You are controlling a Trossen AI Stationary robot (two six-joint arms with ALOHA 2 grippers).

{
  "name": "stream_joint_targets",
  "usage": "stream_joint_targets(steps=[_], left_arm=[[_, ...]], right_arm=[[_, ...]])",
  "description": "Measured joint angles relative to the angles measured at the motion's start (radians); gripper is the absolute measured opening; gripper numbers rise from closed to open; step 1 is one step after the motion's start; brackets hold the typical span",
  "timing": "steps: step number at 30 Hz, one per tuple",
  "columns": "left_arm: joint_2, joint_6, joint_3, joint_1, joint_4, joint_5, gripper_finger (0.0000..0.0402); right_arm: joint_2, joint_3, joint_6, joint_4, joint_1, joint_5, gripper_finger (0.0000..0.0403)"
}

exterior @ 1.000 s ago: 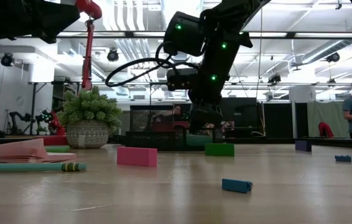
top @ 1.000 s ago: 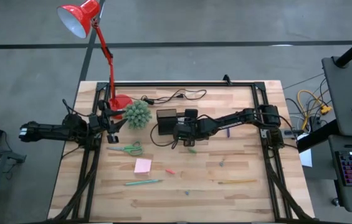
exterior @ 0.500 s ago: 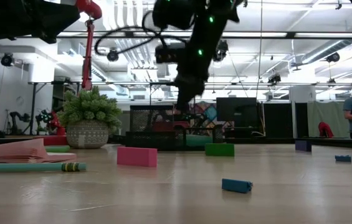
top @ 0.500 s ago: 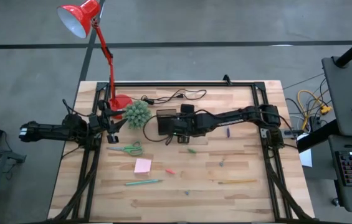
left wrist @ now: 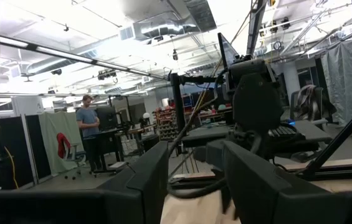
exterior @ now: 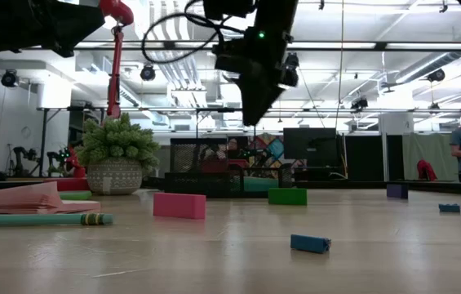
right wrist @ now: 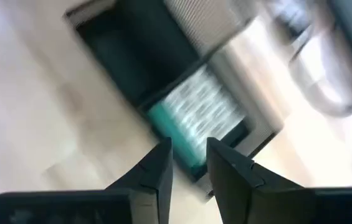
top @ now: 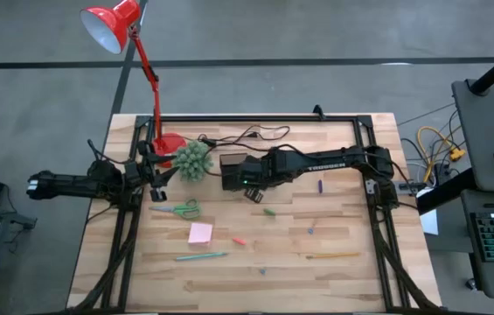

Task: Pick and place office supplies into organizer
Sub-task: Put the blue eraser into the desk organizer

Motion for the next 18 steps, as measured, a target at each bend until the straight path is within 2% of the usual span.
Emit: stream_joint_targets(steps=[2,4,12,18], left_arm=[[-0.001,0.0,0.0,0.0,-0.001,0.0,0.0139],[0.0,0.0,0.0,0.0,0.0,0.0,0.0139],[0.0,0.0,-0.001,0.0,-0.001,0.0,0.0139],[0.0,0.0,-0.002,0.0,0.0,0.0,0.0139]], right_arm=[[0.0,-0.003,0.036,-0.035,-0.007,-0.08,0.0085],[0.0,-0.007,0.067,-0.082,-0.009,-0.111,0.0084],[0.0,-0.009,0.237,-0.334,-0.007,-0.066,0.0092],[0.0,-0.042,0.278,-0.359,-0.006,0.029,0.0099]])
